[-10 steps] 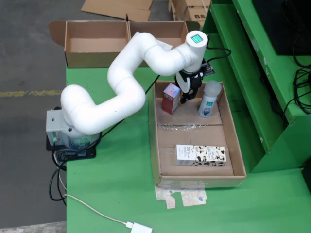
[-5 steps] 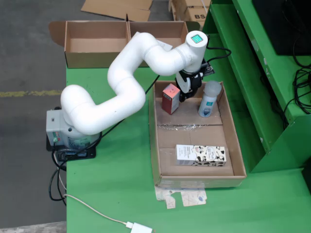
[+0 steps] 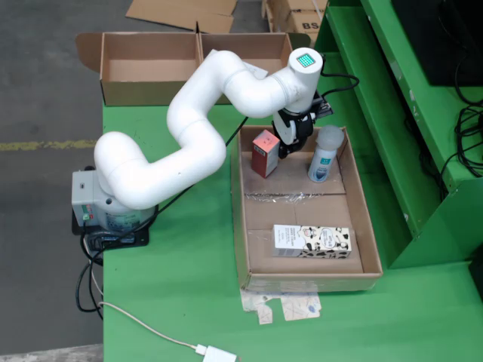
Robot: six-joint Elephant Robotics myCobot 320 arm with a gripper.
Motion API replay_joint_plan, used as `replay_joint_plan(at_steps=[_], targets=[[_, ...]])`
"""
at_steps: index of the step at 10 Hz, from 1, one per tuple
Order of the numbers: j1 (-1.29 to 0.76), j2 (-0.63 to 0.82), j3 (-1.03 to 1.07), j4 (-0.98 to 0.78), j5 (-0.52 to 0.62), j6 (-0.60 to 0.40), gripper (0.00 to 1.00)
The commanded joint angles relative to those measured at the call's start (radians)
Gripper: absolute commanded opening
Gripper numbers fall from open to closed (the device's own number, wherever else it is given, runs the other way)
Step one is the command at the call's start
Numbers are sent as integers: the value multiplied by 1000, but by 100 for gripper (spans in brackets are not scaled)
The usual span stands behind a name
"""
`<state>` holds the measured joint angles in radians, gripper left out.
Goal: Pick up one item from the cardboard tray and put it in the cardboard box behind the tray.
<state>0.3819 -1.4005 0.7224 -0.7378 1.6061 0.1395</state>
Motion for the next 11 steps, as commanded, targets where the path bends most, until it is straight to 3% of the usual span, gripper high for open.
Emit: replay_joint_plan(at_steps=[1, 3, 11], targets=[[-2, 28, 24, 10, 5, 0, 0], [-2, 28, 24, 10, 5, 0, 0], [-2, 28, 24, 10, 5, 0, 80]])
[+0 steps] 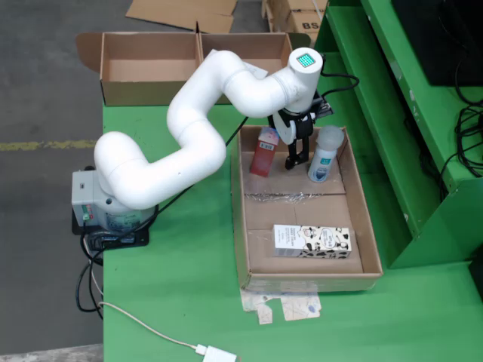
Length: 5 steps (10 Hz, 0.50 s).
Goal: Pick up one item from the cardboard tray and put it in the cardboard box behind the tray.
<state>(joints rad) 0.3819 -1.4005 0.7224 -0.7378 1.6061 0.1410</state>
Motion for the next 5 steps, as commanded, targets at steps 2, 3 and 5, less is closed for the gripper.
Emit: replay_joint_plan(at_steps=[2, 3, 5], targets=[[-2, 28, 24, 10, 5, -2, 100], [-2, 28, 24, 10, 5, -2, 100], [-2, 28, 24, 10, 5, -2, 100]])
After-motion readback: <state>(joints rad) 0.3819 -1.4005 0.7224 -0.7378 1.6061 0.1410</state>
